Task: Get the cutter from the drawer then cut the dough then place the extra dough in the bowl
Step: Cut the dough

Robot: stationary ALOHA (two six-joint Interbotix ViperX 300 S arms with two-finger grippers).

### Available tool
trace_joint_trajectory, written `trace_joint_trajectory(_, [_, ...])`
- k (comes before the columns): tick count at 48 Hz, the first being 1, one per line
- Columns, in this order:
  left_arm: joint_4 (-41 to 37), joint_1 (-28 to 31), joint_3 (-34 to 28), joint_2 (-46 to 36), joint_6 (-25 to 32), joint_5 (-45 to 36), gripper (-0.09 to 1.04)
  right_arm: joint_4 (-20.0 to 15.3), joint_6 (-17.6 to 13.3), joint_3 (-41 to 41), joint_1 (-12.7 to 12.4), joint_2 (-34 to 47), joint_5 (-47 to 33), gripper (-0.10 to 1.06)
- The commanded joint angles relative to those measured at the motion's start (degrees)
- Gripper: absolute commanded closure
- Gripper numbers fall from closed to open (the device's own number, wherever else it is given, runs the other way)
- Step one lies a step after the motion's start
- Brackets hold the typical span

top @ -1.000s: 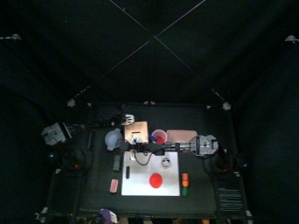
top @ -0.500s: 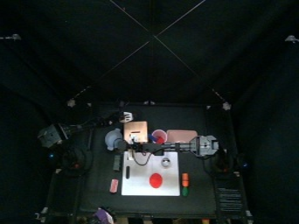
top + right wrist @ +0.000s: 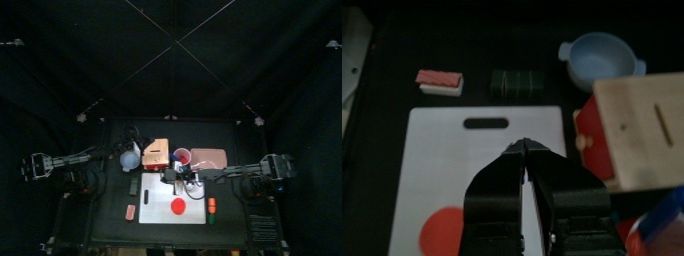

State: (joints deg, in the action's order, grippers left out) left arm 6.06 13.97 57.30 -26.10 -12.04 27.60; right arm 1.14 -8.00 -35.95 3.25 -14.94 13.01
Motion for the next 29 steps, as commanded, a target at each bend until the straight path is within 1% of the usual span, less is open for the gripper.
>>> trace_joint_trajectory(1, [-0.4, -4.8, 1.8, 0.4, 0.0, 3.4, 0.61, -4.5, 0.4, -7.8, -0.3, -6.3, -2.7, 0.57])
trace_joint_trajectory(5, [-0.5, -8.1, 2.1, 2.1, 0.1, 3.4, 0.61, -4.9, 0.4, -11.5, -0.3, -8.2, -3.5, 0.55])
trace_joint_trajectory(7, [-0.6, -9.8, 2.0, 3.3, 0.3, 3.5, 0.61, -4.9, 0.4, -12.8, -0.3, -8.8, -3.5, 0.52])
trace_joint_trajectory(12, [-1.5, -14.3, 1.8, 6.8, 0.2, 3.4, 0.58, -4.9, 0.4, -15.2, -0.6, -9.8, -3.3, 0.41])
trace_joint_trajectory(14, [-1.6, -16.3, 1.8, 9.1, 0.2, 3.5, 0.55, -4.9, 0.4, -16.3, -1.2, -10.2, -3.3, 0.35])
trace_joint_trajectory(20, [-1.4, -19.3, 0.5, 15.0, 0.1, 4.0, 0.43, -4.9, 0.4, -18.3, -2.5, -10.2, -3.3, 0.25])
trace_joint_trajectory(23, [-1.3, -19.9, -0.8, 17.7, 0.1, 4.2, 0.36, -4.6, 0.4, -19.1, -3.3, -10.2, -3.3, 0.23])
trace_joint_trajectory(29, [-1.6, -19.8, -3.8, 22.7, 0.4, 4.2, 0.23, -3.3, 0.4, -20.2, -5.0, -9.5, -3.4, 0.22])
